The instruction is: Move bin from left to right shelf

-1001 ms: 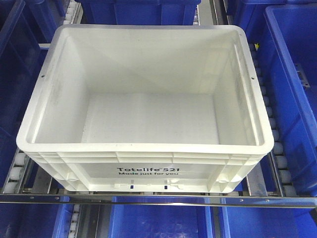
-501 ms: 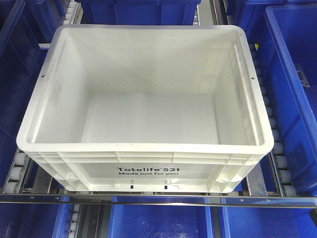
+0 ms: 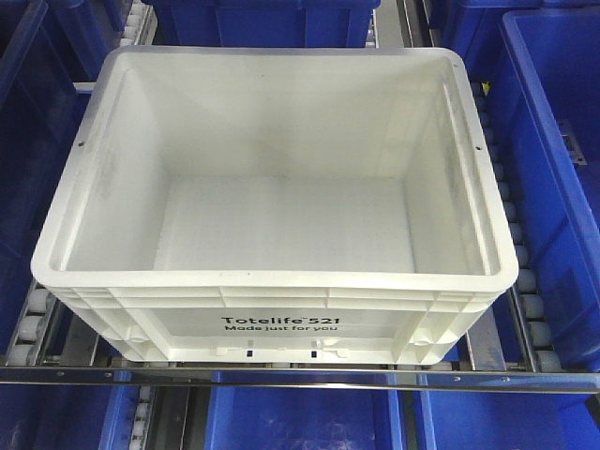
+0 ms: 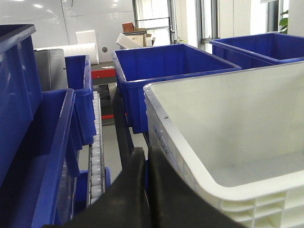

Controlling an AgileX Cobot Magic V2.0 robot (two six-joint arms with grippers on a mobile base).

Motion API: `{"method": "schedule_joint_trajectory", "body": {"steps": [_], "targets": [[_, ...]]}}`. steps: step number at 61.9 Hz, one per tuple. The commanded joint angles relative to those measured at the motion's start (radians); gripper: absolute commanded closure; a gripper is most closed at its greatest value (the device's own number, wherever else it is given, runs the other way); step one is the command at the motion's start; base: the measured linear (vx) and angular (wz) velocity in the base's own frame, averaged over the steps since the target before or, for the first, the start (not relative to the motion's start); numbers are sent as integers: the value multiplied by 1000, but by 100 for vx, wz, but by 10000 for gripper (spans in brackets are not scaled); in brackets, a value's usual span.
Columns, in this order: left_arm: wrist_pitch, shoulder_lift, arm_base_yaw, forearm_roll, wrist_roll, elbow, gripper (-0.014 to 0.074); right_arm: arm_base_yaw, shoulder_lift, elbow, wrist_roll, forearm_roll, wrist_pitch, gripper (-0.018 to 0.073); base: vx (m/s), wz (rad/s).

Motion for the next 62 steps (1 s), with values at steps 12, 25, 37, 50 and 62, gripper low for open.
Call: {"method": "schedule_joint_trajectory", "body": {"steps": [12,25,37,50,62], "targets": [[-70,-9,-5,22,5,54,605,-2,18,-28,1,-1,-71,566,0,0],[-327,-10,-5,14,-11,225,605,-2,18,-28,1,-1,-71,566,0,0],[-332,-10,-5,16,-8,222,604,-2,18,-28,1,-1,-71,566,0,0],[-333,-8,-5,16,-8,222,604,-2,18,-28,1,-1,-71,566,0,0],[-333,-8,-5,16,-8,222,604,-2,18,-28,1,-1,-71,566,0,0]]}}
